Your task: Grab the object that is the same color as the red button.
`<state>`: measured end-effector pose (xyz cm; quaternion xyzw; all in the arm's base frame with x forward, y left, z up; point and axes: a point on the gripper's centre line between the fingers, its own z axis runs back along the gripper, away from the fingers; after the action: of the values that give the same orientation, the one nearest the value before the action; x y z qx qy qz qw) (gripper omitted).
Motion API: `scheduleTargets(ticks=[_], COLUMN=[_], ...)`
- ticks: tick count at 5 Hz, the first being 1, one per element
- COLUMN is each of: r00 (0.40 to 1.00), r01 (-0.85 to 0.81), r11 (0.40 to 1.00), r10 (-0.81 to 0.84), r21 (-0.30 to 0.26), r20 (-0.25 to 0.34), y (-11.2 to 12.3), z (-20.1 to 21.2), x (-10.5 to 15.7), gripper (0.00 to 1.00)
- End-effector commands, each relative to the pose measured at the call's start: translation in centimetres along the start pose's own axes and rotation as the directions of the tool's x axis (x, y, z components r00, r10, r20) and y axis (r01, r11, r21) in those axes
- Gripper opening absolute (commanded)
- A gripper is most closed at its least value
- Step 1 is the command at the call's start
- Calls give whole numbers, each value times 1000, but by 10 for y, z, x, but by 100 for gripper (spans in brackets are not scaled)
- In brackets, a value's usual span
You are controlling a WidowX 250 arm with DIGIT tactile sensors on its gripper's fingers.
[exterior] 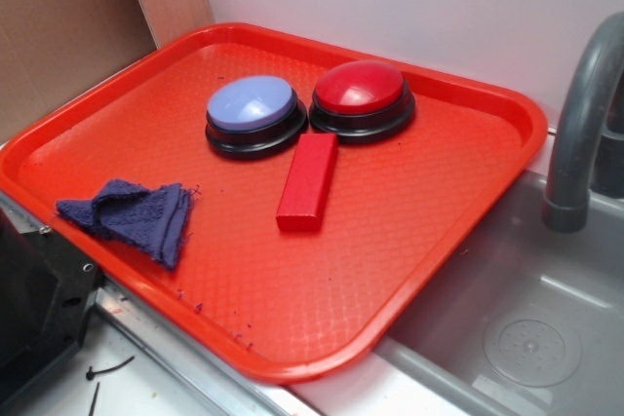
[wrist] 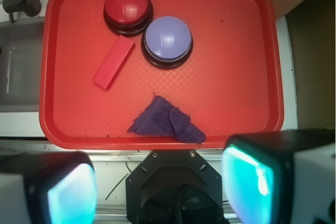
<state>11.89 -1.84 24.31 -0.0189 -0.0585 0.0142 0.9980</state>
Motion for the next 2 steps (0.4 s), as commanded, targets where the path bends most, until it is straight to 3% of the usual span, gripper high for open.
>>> scheduleTargets(ticks=[1, 2], r00=[1000, 982], r01=[0, -188], r11=[1000, 982], r10=[0, 188], r21=[0, 13], r20=[0, -20], y=[0, -2], z=[0, -11], x=[0, 11], gripper=[100, 100])
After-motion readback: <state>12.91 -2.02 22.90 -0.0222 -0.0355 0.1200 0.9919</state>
